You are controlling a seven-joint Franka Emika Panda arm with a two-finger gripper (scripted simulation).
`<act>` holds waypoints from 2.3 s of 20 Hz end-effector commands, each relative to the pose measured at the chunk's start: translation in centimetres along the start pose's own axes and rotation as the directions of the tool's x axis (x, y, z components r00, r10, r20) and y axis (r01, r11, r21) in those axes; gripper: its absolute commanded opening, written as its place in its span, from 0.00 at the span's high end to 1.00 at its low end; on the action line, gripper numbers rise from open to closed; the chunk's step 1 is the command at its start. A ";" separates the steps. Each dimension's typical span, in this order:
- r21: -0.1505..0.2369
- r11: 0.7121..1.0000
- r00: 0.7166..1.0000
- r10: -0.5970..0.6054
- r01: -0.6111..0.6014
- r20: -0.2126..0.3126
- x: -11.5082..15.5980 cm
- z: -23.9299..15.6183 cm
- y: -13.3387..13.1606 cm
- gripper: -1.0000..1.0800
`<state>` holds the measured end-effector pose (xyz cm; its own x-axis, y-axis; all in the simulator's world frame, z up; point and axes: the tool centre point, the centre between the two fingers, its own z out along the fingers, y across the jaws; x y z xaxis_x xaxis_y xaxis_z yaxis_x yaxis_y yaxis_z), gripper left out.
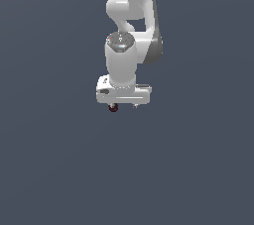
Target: Pick up the object and move it to a goal position.
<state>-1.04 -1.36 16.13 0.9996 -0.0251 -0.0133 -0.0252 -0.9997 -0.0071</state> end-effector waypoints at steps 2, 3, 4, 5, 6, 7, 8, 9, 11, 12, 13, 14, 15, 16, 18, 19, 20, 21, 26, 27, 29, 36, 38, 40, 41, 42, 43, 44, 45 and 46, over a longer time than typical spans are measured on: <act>-0.005 1.000 1.000 0.004 -0.004 -0.002 0.0 -0.2 0.6 0.04; -0.005 1.000 1.000 0.004 -0.004 -0.002 0.0 -0.2 0.6 0.04; -0.004 1.000 1.000 0.003 -0.003 -0.002 0.0 -0.2 0.5 0.04; -0.004 1.000 1.000 0.001 -0.001 -0.002 0.0 -0.1 0.5 0.04; -0.004 1.000 1.000 -0.003 0.003 -0.002 0.0 -0.1 0.5 0.04; -0.004 1.000 1.000 -0.007 0.007 -0.002 -0.1 0.0 0.6 0.04; -0.004 1.000 1.000 -0.013 0.013 -0.002 -0.1 0.1 0.7 0.04; -0.004 1.000 1.000 -0.019 0.019 -0.002 -0.2 0.2 0.7 0.04; -0.005 0.999 0.999 -0.036 0.036 -0.002 -0.4 0.4 1.0 0.04; -0.005 0.999 0.999 -0.046 0.046 -0.002 -0.5 0.6 1.1 0.04; -0.006 0.998 0.998 -0.058 0.058 -0.003 -0.6 0.7 1.2 0.04; -0.006 0.998 0.998 -0.070 0.070 -0.003 -0.8 0.9 1.3 0.04; -0.006 0.996 0.996 -0.084 0.084 -0.003 -0.9 1.1 1.5 0.04; -0.007 0.995 0.995 -0.099 0.099 -0.003 -1.1 1.3 1.6 0.04; -0.008 0.991 0.991 -0.132 0.132 -0.003 -1.5 1.8 2.0 0.04; -0.008 0.989 0.989 -0.151 0.151 -0.003 -1.7 2.0 2.2 0.04; -0.008 0.985 0.985 -0.170 0.170 -0.003 -1.9 2.3 2.4 0.04; -0.009 0.982 0.982 -0.191 0.191 -0.003 -2.1 2.6 2.6 0.04; -0.011 0.953 0.953 -0.304 0.304 -0.003 -3.6 4.1 3.7 0.04; -0.011 0.945 0.945 -0.326 0.326 -0.004 -3.9 4.4 3.9 0.04; -0.012 0.929 0.929 -0.371 0.371 -0.004 -4.5 5.0 4.3 0.04; -0.013 0.861 0.861 -0.509 0.509 -0.004 -6.5 6.8 5.5 0.04; -0.013 0.843 0.843 -0.539 0.538 -0.005 -7.0 7.2 5.7 0.04; -0.014 0.826 0.826 -0.563 0.563 -0.005 -7.4 7.6 5.9 0.04; -0.014 0.819 0.819 -0.574 0.574 -0.005 -7.6 7.7 6.0 0.04; -0.014 0.812 0.812 -0.583 0.583 -0.005 -7.8 7.8 6.0 0.04; -0.014 0.806 0.806 -0.592 0.592 -0.005 -7.9 7.9 6.1 0.04; -0.014 0.800 0.800 -0.599 0.599 -0.006 -8.1 8.0 6.2 0.04; -0.014 0.796 0.796 -0.606 0.606 -0.006 -8.2 8.1 6.2 0.04; -0.014 0.791 0.791 -0.611 0.611 -0.006 -8.3 8.2 6.3 0.04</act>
<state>-9.41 -7.28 8.13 0.8149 0.5797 -0.0012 0.5797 -0.8149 -0.0002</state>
